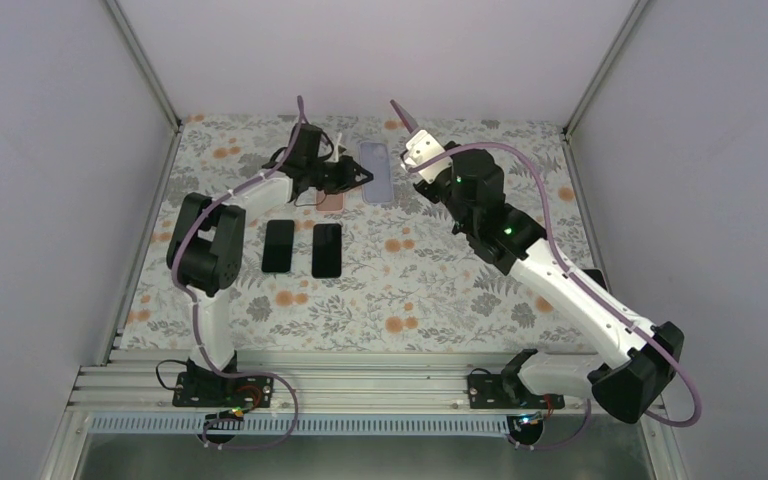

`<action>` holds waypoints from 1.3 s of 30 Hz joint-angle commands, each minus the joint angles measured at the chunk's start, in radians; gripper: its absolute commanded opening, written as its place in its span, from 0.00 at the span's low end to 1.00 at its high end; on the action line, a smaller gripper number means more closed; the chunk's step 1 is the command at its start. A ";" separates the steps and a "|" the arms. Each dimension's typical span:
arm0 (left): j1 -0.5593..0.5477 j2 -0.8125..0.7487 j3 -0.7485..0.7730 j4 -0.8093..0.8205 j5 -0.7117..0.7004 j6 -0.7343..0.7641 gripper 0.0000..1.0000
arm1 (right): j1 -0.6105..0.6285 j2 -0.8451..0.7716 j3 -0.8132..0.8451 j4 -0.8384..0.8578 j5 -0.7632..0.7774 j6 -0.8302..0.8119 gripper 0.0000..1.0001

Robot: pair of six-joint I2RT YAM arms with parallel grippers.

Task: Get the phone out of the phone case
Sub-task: Place the phone case at the center of the board.

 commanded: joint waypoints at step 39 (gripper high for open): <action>-0.069 0.400 0.441 -0.401 -0.364 0.119 0.26 | -0.051 -0.036 0.012 0.015 -0.066 0.082 0.04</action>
